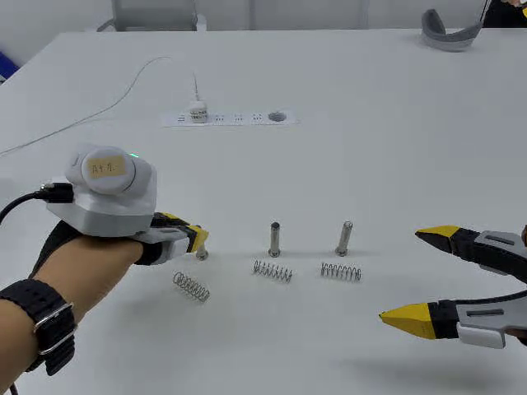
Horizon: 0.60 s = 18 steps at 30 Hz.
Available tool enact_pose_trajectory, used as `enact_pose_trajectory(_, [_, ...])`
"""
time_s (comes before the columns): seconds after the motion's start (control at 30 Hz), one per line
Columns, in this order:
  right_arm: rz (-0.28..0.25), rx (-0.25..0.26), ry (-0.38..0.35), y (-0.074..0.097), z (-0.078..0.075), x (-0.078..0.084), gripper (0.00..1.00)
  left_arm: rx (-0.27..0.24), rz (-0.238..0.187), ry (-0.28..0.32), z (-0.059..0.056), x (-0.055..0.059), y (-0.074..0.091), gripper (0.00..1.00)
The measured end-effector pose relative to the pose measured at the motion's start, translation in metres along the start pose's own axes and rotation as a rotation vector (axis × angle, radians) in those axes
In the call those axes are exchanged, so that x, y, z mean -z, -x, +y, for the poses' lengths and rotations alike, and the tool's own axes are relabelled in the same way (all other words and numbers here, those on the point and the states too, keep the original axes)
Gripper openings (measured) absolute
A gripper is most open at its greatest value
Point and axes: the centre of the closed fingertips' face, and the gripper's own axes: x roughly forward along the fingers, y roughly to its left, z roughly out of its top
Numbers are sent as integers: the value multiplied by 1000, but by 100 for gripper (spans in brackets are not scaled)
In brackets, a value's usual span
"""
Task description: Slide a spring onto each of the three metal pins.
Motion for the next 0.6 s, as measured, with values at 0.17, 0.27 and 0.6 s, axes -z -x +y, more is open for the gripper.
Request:
enact_pose_trajectory(0.17, [1, -2, 1, 0, 0, 0, 81, 5, -13, 5, 0, -1, 3, 22])
enact_pose_trajectory(0.27, [1, -2, 0, 0, 0, 0, 81, 6, -14, 4, 1, 1, 6, 23])
enact_pose_trajectory(0.6, [4, -3, -1, -1, 0, 1, 81, 43, -6, 4, 5, 14, 18, 25])
